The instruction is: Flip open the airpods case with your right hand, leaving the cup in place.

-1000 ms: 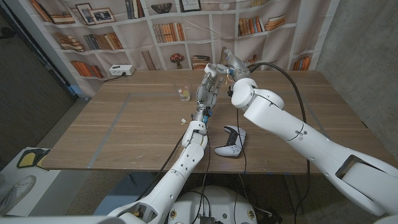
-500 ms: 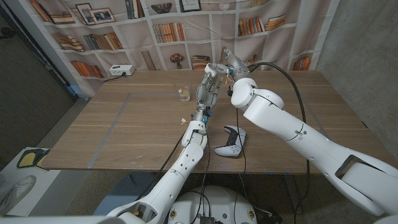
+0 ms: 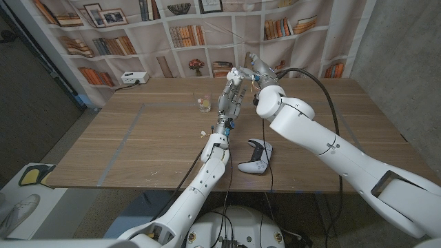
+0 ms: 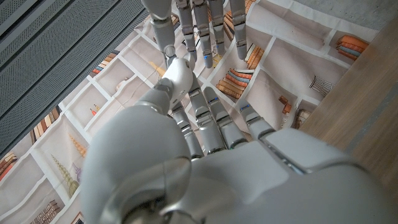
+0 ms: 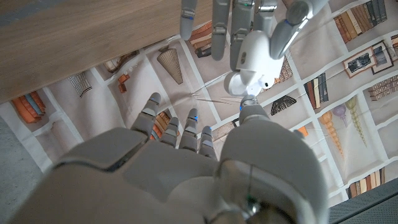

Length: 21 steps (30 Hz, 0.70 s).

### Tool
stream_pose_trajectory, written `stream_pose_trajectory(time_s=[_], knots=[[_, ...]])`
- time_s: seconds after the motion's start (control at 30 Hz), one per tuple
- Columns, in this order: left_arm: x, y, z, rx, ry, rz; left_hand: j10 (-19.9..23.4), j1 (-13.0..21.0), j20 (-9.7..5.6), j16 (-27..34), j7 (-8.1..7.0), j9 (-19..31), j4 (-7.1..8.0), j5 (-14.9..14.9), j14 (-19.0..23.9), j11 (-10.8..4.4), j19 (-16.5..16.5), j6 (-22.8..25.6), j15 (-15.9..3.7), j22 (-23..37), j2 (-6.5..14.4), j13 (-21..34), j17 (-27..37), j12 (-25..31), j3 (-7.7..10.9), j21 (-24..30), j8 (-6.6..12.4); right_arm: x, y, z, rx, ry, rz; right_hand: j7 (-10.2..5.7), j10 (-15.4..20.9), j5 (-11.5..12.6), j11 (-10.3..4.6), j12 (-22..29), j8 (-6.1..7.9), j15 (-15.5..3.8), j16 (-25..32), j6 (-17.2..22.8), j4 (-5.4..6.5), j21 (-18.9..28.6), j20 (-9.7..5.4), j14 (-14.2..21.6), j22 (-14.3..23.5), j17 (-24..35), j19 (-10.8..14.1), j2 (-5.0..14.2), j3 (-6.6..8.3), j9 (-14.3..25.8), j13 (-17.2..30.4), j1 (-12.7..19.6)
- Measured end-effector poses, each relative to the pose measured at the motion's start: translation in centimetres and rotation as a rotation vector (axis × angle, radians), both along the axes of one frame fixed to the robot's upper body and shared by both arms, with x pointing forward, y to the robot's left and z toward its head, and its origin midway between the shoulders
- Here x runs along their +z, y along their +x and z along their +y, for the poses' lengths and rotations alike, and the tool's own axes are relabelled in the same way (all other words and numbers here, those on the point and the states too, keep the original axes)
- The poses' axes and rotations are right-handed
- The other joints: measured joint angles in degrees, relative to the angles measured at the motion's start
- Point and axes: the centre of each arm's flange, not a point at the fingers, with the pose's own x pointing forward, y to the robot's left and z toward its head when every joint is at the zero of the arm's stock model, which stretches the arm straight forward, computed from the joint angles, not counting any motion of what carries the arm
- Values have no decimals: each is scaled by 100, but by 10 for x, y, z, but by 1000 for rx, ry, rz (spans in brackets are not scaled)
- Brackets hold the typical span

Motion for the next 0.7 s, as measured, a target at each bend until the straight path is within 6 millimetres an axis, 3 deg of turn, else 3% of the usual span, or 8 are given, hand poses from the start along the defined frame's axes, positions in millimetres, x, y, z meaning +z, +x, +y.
stream_pose_trajectory(time_s=[0.7], knots=[[-1, 2, 4, -14, -1, -11, 0, 42, -31, 0, 1, -1, 0, -18, 11, 0, -32, -2, 8, -1, -41, 0, 27, -2, 0, 0, -23, -1, 2, 2, 3, 11, 1, -30, 62, -2, -61, 22, 21, -28, 39, 30, 71, 0, 9, 30, 0, 54, 71, 67, 117, 0, -4, 67]])
